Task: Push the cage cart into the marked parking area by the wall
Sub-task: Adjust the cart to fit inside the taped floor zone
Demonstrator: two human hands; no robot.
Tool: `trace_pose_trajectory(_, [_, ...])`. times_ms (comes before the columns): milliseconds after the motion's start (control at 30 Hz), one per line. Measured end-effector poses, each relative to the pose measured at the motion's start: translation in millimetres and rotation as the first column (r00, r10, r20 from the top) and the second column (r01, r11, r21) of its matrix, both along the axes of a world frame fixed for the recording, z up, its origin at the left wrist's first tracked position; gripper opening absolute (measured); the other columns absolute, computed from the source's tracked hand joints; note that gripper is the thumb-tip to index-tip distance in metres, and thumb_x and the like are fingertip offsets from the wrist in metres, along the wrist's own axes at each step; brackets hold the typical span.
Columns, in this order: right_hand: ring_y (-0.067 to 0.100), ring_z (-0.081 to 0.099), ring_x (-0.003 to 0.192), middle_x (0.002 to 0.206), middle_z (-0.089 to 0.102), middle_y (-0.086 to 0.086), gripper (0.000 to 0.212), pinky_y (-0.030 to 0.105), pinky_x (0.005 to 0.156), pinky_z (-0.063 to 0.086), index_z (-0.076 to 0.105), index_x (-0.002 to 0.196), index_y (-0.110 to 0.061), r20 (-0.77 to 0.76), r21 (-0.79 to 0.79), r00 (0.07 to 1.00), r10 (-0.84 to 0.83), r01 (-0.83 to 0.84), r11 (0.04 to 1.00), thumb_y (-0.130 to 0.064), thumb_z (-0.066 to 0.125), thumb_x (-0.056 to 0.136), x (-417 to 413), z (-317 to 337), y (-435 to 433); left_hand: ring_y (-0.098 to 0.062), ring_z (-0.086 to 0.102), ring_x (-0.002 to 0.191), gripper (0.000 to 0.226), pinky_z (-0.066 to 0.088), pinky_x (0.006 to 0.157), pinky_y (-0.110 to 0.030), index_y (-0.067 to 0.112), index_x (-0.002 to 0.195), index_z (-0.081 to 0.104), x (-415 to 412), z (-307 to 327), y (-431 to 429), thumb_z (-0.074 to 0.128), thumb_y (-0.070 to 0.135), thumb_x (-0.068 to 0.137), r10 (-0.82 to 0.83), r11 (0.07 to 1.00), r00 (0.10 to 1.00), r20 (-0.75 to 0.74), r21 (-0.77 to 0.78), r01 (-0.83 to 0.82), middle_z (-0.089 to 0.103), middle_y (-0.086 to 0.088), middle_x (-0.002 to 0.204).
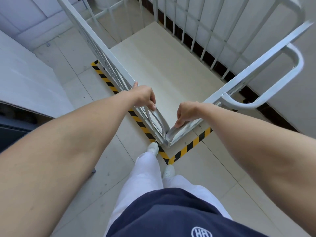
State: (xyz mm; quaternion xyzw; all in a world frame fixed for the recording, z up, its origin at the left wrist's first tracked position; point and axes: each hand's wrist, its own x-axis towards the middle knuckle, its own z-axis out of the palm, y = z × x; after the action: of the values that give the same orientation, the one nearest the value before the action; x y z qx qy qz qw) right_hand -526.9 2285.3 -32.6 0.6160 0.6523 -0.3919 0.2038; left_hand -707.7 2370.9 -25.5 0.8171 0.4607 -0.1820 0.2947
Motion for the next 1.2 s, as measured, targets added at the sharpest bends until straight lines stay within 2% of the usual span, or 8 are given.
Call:
trace_pose_trajectory(67, [0.025,0.065,0.101,0.102,0.072,0.006,0.044,0.037,0.091,0.044,0.073,0.100,-0.009,0.005,0.013,1.000,0.003,-0.003,1.000,-0.048,0.068,0.081,0.4,-0.9,-0.5,-0.019,0.054,0.120,0.029,-0.011,0.116,-0.052,0.018,0.104,0.073,0.6,-0.3,0.0,0.067,0.037,0.083,-0.007,1.000,1.000,0.002,0.002,0.007,0.072,0.001,0.110])
trace_pose_trajectory(167, [0.021,0.061,0.093,0.090,0.068,0.001,0.043,0.036,0.087,0.039,0.073,0.100,-0.009,0.016,0.021,1.000,0.008,-0.009,1.000,-0.048,0.067,0.081,-1.0,-1.4,-1.5,-0.020,0.054,0.119,0.029,-0.011,0.116,-0.053,0.018,0.104,0.073,0.1,-0.8,-1.8,0.067,0.036,0.083,-0.009,1.000,1.000,0.001,0.002,0.009,0.072,0.001,0.110])
trace_pose_trajectory(300, [0.020,0.055,0.087,0.083,0.061,-0.002,0.045,0.038,0.092,0.037,0.072,0.098,-0.010,0.043,0.045,0.999,0.017,-0.019,0.999,-0.051,0.066,0.081,-3.2,-2.5,-0.9,-0.020,0.056,0.115,0.025,-0.012,0.116,-0.053,0.017,0.101,0.075,-0.6,-1.3,-2.0,0.068,0.033,0.083,0.005,1.000,1.000,0.022,0.005,-0.006,0.073,0.000,0.105])
trace_pose_trajectory(467, [0.023,0.060,0.101,0.085,0.064,-0.001,0.043,0.039,0.095,0.034,0.073,0.096,-0.010,0.048,0.062,0.999,-0.008,0.005,0.998,-0.049,0.067,0.080,-5.9,-2.4,-0.5,-0.021,0.054,0.118,0.024,-0.010,0.116,-0.054,0.018,0.100,0.075,-2.9,-3.2,-0.4,0.066,0.034,0.084,-0.007,1.000,1.000,0.023,0.002,0.007,0.073,0.000,0.106])
trace_pose_trajectory(700, [0.023,0.058,0.104,0.085,0.065,-0.002,0.038,0.039,0.099,0.031,0.073,0.094,-0.012,0.066,0.064,0.996,-0.064,0.060,0.996,-0.048,0.068,0.080,-8.2,-4.7,1.6,-0.021,0.055,0.118,0.027,-0.007,0.116,-0.054,0.018,0.102,0.075,-4.2,-3.6,4.0,0.068,0.036,0.083,-0.026,1.000,0.999,0.031,0.019,0.025,0.073,-0.001,0.108])
trace_pose_trajectory(967, [0.020,0.057,0.088,0.076,0.062,-0.006,0.034,0.035,0.089,0.039,0.074,0.092,-0.013,0.108,0.001,0.987,-0.116,0.116,0.993,-0.044,0.069,0.080,-0.3,1.2,1.2,-0.024,0.058,0.112,0.029,-0.007,0.115,-0.054,0.018,0.101,0.075,7.7,-6.2,0.0,0.066,0.039,0.083,-0.050,0.998,0.999,0.003,0.037,0.049,0.073,-0.006,0.103])
trace_pose_trajectory(1200, [0.023,0.060,0.099,0.082,0.065,-0.002,0.034,0.038,0.088,0.033,0.073,0.090,-0.012,0.135,0.000,0.981,-0.138,0.139,0.990,-0.043,0.069,0.079,9.2,-1.6,3.1,-0.023,0.056,0.115,0.032,-0.006,0.116,-0.056,0.019,0.103,0.075,20.2,-5.8,0.9,0.066,0.043,0.082,-0.065,0.997,0.998,-0.008,0.051,0.066,0.073,-0.004,0.103])
